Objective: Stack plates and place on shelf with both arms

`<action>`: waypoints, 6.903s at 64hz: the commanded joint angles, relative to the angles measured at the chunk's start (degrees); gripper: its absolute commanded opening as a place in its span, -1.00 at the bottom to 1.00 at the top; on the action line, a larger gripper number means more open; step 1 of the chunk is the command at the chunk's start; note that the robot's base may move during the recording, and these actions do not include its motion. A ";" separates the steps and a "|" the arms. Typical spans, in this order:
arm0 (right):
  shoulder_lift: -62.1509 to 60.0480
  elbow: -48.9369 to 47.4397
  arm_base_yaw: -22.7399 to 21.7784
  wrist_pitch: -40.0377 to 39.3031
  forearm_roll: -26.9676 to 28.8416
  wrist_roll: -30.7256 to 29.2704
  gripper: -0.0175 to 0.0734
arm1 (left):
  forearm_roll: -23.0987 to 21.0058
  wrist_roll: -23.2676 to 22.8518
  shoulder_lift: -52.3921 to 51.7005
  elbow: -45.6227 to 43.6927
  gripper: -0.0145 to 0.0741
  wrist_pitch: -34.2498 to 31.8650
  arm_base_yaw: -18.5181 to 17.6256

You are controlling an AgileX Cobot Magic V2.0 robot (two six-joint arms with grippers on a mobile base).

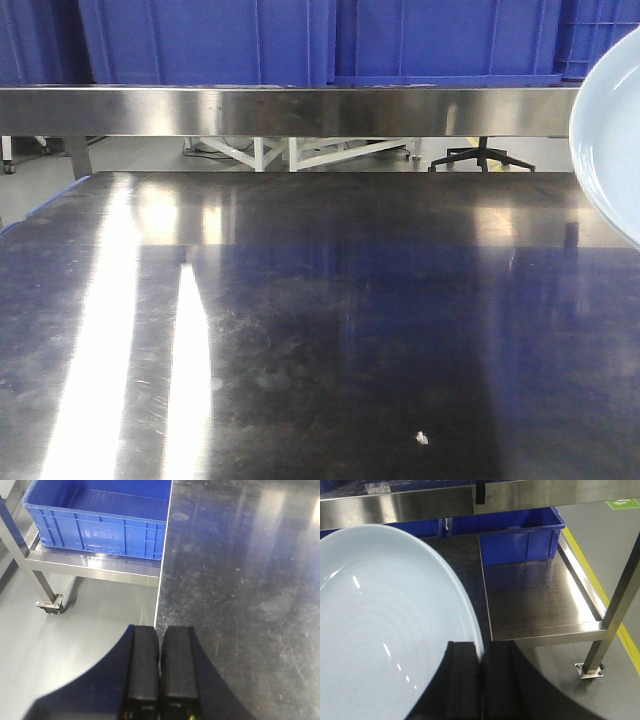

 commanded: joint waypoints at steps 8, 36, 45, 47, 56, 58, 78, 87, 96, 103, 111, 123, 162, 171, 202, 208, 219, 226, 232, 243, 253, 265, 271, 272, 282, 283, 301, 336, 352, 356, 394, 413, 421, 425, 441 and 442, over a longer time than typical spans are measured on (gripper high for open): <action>0.22 -1.76 -0.40 -5.48 -0.40 -0.11 -0.49 | 0.00 -0.34 -0.07 -1.53 -0.47 -3.78 0.08; 0.22 -1.76 -0.40 -5.48 -0.40 -0.11 -0.49 | 0.00 -0.34 -0.07 -1.53 -0.47 -3.78 0.08; 0.22 -1.76 -0.40 -5.48 -0.40 -0.11 -0.49 | 0.00 -0.34 -0.07 -1.53 -0.47 -3.78 0.08; 0.22 -1.76 -0.40 -5.48 -0.40 -0.11 -0.49 | 0.00 -0.34 -0.07 -1.53 -0.47 -3.78 0.08; 0.22 -1.76 -0.40 -5.48 -0.40 -0.11 -0.49 | 0.00 -0.34 -0.07 -1.53 -0.47 -3.78 0.08; 0.22 -1.76 -0.40 -5.48 -0.40 -0.11 -0.49 | 0.00 -0.34 -0.07 -1.53 -0.47 -3.78 0.08; 0.22 -1.76 -0.40 -5.48 -0.40 -0.11 -0.49 | 0.00 -0.34 -0.07 -1.53 -0.47 -3.78 0.08; 0.22 -1.76 -0.40 -5.48 -0.40 -0.11 -0.49 | 0.00 -0.34 -0.07 -1.53 -0.47 -3.78 0.08; 0.22 -1.76 -0.40 -5.48 -0.40 -0.11 -0.49 | 0.00 -0.34 -0.07 -1.53 -0.47 -3.78 0.08; 0.22 -1.76 -0.40 -5.48 -0.40 -0.11 -0.49 | 0.00 -0.34 -0.07 -1.53 -0.47 -3.78 0.08; 0.22 -1.76 -0.40 -5.48 -0.40 -0.11 -0.49 | 0.00 -0.34 -0.07 -1.53 -0.47 -3.78 0.08; 0.22 -1.76 -0.40 -5.48 -0.40 -0.11 -0.49 | 0.00 -0.34 -0.07 -1.53 -0.47 -3.78 0.08; 0.22 -1.76 -0.40 -5.06 -0.40 -0.11 -0.49 | 0.00 -0.34 -0.07 -1.53 -0.47 -3.78 0.08; 0.22 -1.76 -0.40 -5.06 -0.40 -0.11 -0.49 | 0.00 -0.34 -0.07 -1.53 -0.47 -3.78 0.08; 0.22 -1.76 -0.40 -5.06 -0.40 -0.11 -0.49 | 0.00 -0.34 -0.07 -1.53 -0.47 -3.78 0.08; 0.22 -1.76 -0.40 -5.06 -0.40 -0.11 -0.49 | 0.00 -0.34 -0.07 -1.53 -0.47 -3.78 0.08; 0.22 -1.76 -0.40 -5.06 -0.40 -0.11 -0.49 | 0.00 -0.34 -0.07 -1.53 -0.47 -3.78 0.08; 0.22 -1.76 -0.40 -5.06 -0.40 -0.11 -0.49 | 0.00 -0.34 -0.07 -1.53 -0.47 -3.78 0.08; 0.22 -1.76 -0.40 -5.06 -0.40 -0.11 -0.49 | 0.00 -0.34 -0.07 -1.53 -0.47 -3.78 0.08; 0.22 -1.76 -0.40 -5.06 -0.40 -0.11 -0.49 | 0.00 -0.34 -0.07 -1.53 -0.47 -3.78 0.08; 0.22 -1.76 -0.40 -5.06 -0.40 -0.11 -0.49 | 0.00 -0.34 -0.07 -1.53 -0.47 -3.78 0.08; 0.22 -1.76 -0.40 -5.06 -0.40 -0.11 -0.49 | 0.00 -0.34 -0.07 -1.53 -0.47 -3.78 0.08; 0.22 -1.76 -0.40 -5.06 -0.40 -0.11 -0.49 | 0.00 -0.34 -0.07 -1.53 -0.47 -3.78 0.08; 0.22 -1.76 -0.40 -5.06 -0.40 -0.11 -0.49 | 0.00 -0.34 -0.07 -1.53 -0.47 -3.78 0.08; 0.22 -1.76 -0.40 -5.06 -0.40 -0.11 -0.49 | 0.00 -0.34 -0.07 -1.53 -0.47 -3.78 0.08; 0.22 -1.76 -0.40 -5.06 -0.40 -0.11 -0.49 | 0.00 -0.34 -0.07 -1.53 -0.47 -3.78 0.08; 0.22 -1.76 -0.40 -5.01 -0.40 -0.11 -0.49 | 0.00 -0.34 -0.07 -1.53 -0.47 -3.78 0.08; 0.22 -1.76 -0.40 -5.01 -0.40 -0.11 -0.49 | 0.00 -0.34 -0.07 -1.53 -0.47 -3.78 0.08; 0.22 -1.76 -0.40 -5.01 -0.40 -0.11 -0.49 | 0.00 -0.34 -0.07 -1.53 -0.47 -3.78 0.08; 0.22 -1.76 -0.40 -5.01 -0.40 -0.11 -0.49 | 0.00 -0.34 -0.07 -1.53 -0.47 -3.78 0.08; 0.22 -1.76 -0.40 -5.01 -0.40 -0.11 -0.49 | 0.00 -0.34 -0.07 -1.53 -0.47 -3.78 0.08; 0.22 -1.76 -0.40 -4.99 -0.40 -0.11 -0.49 | 0.00 -0.34 -0.07 -1.53 -0.47 -3.78 0.08; 0.22 -1.76 -0.40 -4.99 -0.40 -0.11 -0.49 | 0.00 -0.34 -0.07 -1.53 -0.47 -3.78 0.08; 0.22 -1.76 -0.40 -4.99 -0.40 -0.11 -0.49 | 0.00 -0.34 -0.07 -1.53 -0.47 -3.78 0.08; 0.22 -1.76 -0.40 -4.99 -0.40 -0.11 -0.49 | 0.00 -0.34 -0.07 -1.53 -0.47 -3.78 0.08; 0.22 -1.76 -0.40 -4.99 -0.40 -0.11 -0.49 | 0.00 -0.34 -0.07 -1.53 -0.47 -3.78 0.08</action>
